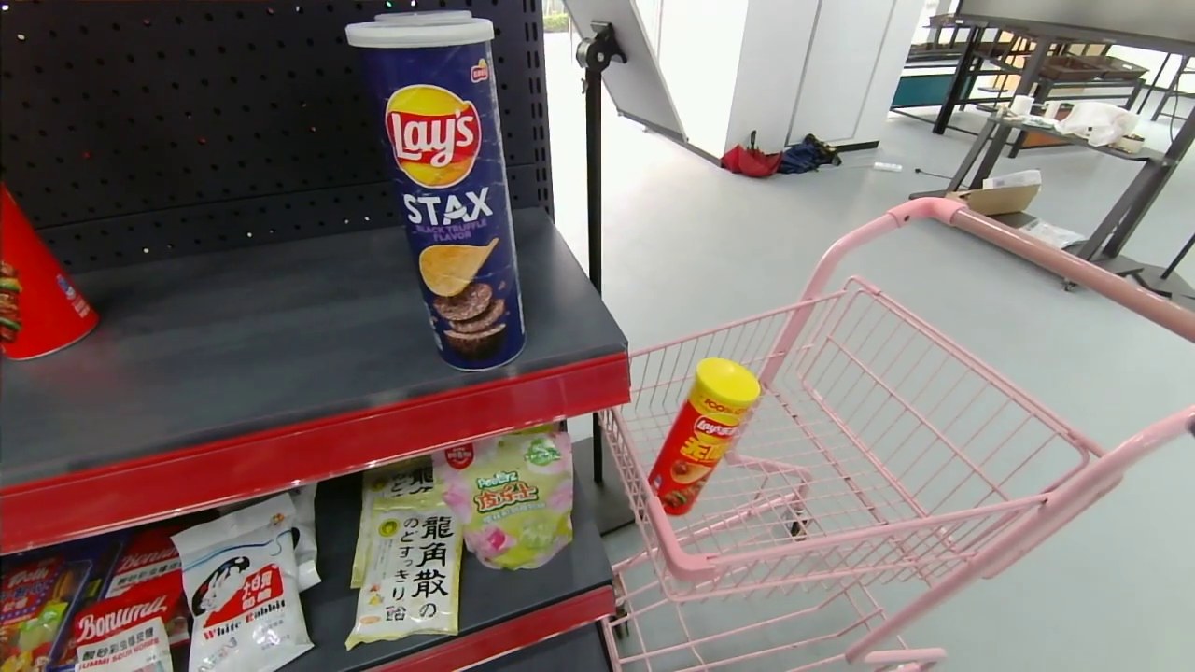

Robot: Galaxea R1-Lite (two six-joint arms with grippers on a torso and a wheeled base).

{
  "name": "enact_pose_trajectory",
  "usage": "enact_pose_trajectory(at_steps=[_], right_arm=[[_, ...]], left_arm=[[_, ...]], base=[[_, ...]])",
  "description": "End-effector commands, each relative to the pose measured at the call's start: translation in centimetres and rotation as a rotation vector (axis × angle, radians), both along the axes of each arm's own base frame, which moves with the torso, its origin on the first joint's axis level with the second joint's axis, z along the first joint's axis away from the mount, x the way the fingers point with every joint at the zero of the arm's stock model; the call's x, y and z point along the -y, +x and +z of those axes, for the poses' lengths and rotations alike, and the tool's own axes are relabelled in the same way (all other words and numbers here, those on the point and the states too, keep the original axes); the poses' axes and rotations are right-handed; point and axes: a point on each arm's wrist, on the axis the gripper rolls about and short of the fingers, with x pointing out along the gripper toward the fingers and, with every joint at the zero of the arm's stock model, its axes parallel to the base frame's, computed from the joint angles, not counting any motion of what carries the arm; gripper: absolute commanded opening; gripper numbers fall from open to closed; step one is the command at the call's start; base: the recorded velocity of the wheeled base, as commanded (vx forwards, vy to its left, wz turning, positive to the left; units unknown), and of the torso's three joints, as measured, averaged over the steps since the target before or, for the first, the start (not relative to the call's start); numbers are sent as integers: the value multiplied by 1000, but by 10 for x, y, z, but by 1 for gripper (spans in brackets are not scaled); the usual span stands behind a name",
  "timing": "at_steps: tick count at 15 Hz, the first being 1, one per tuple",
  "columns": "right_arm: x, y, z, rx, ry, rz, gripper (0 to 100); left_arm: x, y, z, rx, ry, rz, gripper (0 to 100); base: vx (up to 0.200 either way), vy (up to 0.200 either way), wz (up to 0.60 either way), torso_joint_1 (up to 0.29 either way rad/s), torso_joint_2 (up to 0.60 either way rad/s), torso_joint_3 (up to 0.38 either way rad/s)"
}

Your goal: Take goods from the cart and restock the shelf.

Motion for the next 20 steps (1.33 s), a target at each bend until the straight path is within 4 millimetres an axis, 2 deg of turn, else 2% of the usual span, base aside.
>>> enact_pose_trajectory(at_steps=[1,3,4,8,12,20], right_arm=[[-54,135,-71,-269,-10,255,100],[-66,165,-89,-247,-5,300,100],[-69,174,-95,-242,-1,331,100],[-78,178,-107,-284,-11,374,100],[-99,185,-118,-315,-23,439,100],[-122,232,-141,-326,-31,440,100]], left_arm=[[0,0,0,1,0,0,100],[0,0,0,1,0,1,100],[0,0,0,1,0,1,100],[0,0,0,1,0,1,100],[0,0,0,1,0,1,100],[0,0,0,1,0,1,100]], base=[[0,0,0,0,0,0],[0,0,0,0,0,0],[0,0,0,0,0,0],[0,0,0,0,0,0],[0,0,0,0,0,0],[0,0,0,0,0,0]])
